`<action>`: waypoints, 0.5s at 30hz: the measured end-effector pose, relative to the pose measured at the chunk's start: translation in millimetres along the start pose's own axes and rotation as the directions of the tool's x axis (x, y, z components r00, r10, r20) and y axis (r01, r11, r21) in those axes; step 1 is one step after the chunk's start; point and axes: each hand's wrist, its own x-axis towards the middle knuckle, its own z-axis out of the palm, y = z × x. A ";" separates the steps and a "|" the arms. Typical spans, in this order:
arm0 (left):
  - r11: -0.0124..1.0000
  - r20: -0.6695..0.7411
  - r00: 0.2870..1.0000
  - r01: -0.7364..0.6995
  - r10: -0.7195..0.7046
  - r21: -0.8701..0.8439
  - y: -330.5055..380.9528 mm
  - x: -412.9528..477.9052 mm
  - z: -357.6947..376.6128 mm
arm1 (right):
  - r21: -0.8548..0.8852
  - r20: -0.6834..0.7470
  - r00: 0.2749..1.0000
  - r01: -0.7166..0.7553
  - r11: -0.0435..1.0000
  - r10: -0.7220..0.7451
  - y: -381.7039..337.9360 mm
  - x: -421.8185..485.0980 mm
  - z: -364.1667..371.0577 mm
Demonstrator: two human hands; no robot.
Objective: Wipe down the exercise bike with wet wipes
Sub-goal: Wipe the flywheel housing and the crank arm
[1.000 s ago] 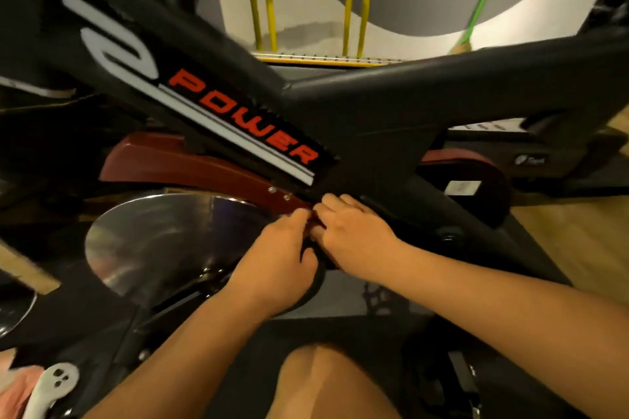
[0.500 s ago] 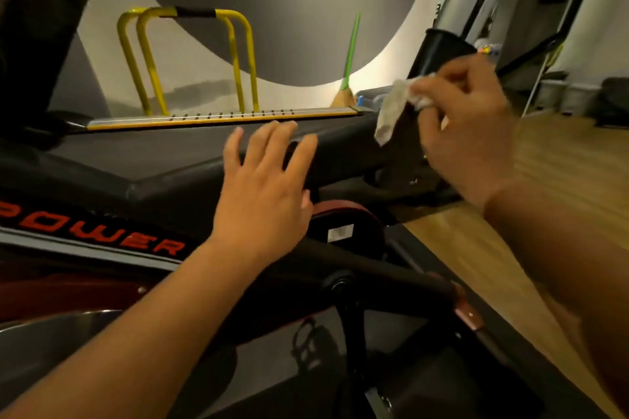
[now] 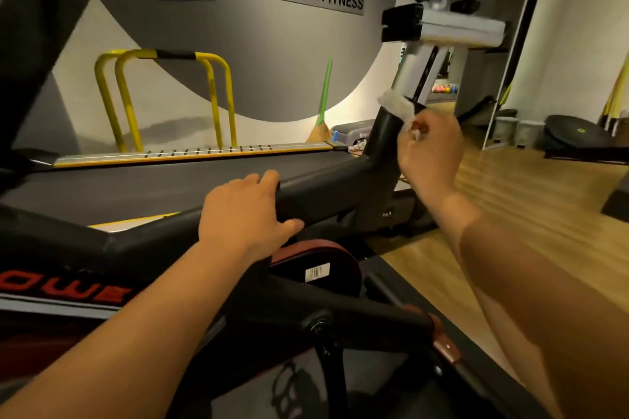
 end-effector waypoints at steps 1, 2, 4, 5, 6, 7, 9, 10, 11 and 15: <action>1.000 0.039 0.999 0.003 -0.003 0.006 -2.1 5.2 -4.0 | -0.004 -0.015 1.000 -0.004 1.000 0.004 -1.4 0.2 -0.8; 1.000 0.077 0.997 0.003 -0.004 0.017 -4.8 9.8 -7.6 | -0.017 0.002 1.000 -0.006 1.000 0.006 -1.0 -9.9 2.5; 1.000 0.137 0.991 -0.007 0.003 0.026 -9.5 16.2 -10.4 | -0.020 0.114 0.993 0.015 1.000 -0.012 8.4 -50.6 13.6; 1.000 0.158 0.987 -0.013 0.009 0.020 -10.9 18.2 -10.5 | -0.015 0.191 0.981 0.045 0.999 -0.041 14.9 -73.3 17.2; 1.000 0.179 0.984 -0.014 0.012 0.010 -11.6 19.0 -10.1 | -0.001 0.276 0.959 0.072 0.997 -0.069 21.4 -91.4 17.8; 1.000 0.192 0.981 -0.013 0.012 0.003 -12.1 18.8 -9.6 | 0.020 0.338 0.937 0.086 0.996 -0.088 26.7 -100.6 17.3; 1.000 0.186 0.982 -0.018 0.017 0.007 -12.3 18.8 -9.0 | 0.067 0.343 0.935 0.071 0.995 -0.090 27.7 -84.6 13.6; 1.000 0.183 0.983 -0.019 0.017 0.011 -12.6 18.2 -9.2 | 0.081 0.309 0.948 0.056 0.995 -0.079 21.5 -67.5 8.6; 1.000 0.180 0.983 -0.017 0.014 0.013 -12.5 17.7 -9.4 | 0.093 0.257 0.963 0.053 0.994 -0.076 12.6 -47.1 1.2; 1.000 0.174 0.985 0.006 -0.003 -0.016 -12.2 13.5 -8.8 | 0.225 -0.032 0.987 0.163 0.961 -0.160 -32.6 31.2 -46.0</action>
